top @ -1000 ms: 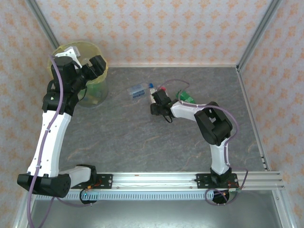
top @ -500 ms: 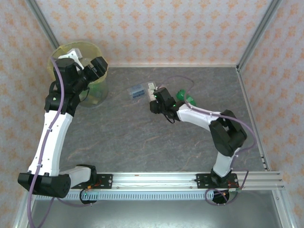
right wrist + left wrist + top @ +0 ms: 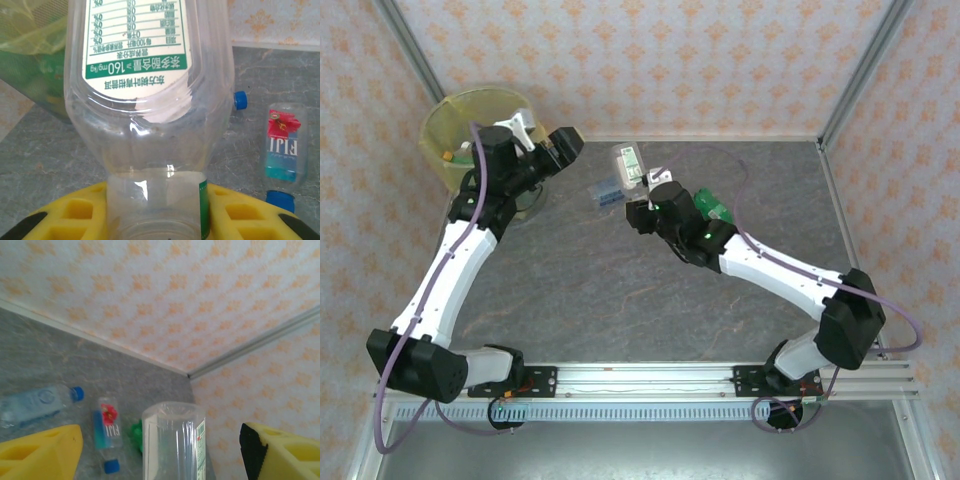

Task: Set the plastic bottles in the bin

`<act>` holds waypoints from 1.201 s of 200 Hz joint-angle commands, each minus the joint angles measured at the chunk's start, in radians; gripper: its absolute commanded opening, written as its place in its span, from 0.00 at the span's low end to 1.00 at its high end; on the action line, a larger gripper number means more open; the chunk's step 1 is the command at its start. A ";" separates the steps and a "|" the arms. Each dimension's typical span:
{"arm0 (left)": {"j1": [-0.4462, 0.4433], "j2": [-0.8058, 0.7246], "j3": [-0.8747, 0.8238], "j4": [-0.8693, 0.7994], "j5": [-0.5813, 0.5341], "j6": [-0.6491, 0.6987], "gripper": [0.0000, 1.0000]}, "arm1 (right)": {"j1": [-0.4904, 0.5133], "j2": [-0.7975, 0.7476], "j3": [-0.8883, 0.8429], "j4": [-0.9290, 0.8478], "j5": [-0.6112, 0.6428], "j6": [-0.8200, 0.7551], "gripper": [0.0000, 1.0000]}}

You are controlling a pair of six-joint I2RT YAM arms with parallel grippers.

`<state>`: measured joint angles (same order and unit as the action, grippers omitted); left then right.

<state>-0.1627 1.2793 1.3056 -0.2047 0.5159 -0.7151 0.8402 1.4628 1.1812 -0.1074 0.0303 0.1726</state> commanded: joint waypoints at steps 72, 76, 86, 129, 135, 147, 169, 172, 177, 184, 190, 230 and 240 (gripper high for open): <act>-0.065 0.100 0.022 0.047 0.234 0.029 0.81 | 0.039 -0.083 -0.030 0.057 -0.042 -0.081 0.36; -0.066 0.102 0.021 0.049 0.237 0.029 0.81 | 0.041 -0.084 -0.030 0.059 -0.045 -0.084 0.36; -0.072 0.105 0.020 0.056 0.248 0.031 0.81 | 0.043 -0.086 -0.032 0.064 -0.049 -0.088 0.36; -0.080 0.114 0.023 0.096 0.312 0.014 0.79 | 0.051 -0.096 -0.031 0.068 -0.079 -0.096 0.36; -0.080 0.117 0.023 0.097 0.317 0.015 0.77 | 0.051 -0.096 -0.033 0.068 -0.079 -0.096 0.36; -0.080 0.119 0.024 0.102 0.334 0.014 0.76 | 0.051 -0.097 -0.034 0.069 -0.079 -0.099 0.36; -0.080 0.127 0.018 0.126 0.380 0.002 0.75 | 0.053 -0.103 -0.038 0.073 -0.095 -0.096 0.36; -0.079 0.129 0.019 0.122 0.381 0.004 0.74 | 0.052 -0.103 -0.038 0.074 -0.097 -0.096 0.36; -0.080 0.130 0.021 0.117 0.382 0.008 0.74 | 0.052 -0.105 -0.038 0.074 -0.098 -0.096 0.36; -0.080 0.132 0.025 0.111 0.381 0.013 0.73 | 0.054 -0.104 -0.038 0.074 -0.099 -0.096 0.36; -0.080 0.132 0.024 0.110 0.381 0.018 0.73 | 0.054 -0.105 -0.037 0.074 -0.100 -0.096 0.36; -0.080 0.139 0.039 0.101 0.386 0.027 0.54 | 0.056 -0.104 -0.037 0.068 -0.104 -0.092 0.37; -0.081 0.134 0.041 0.099 0.379 0.030 0.51 | 0.056 -0.106 -0.041 0.068 -0.098 -0.090 0.40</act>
<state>-0.2356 1.4124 1.3090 -0.1368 0.8650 -0.6998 0.8871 1.3808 1.1496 -0.0620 -0.0570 0.0967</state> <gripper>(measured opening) 0.541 0.381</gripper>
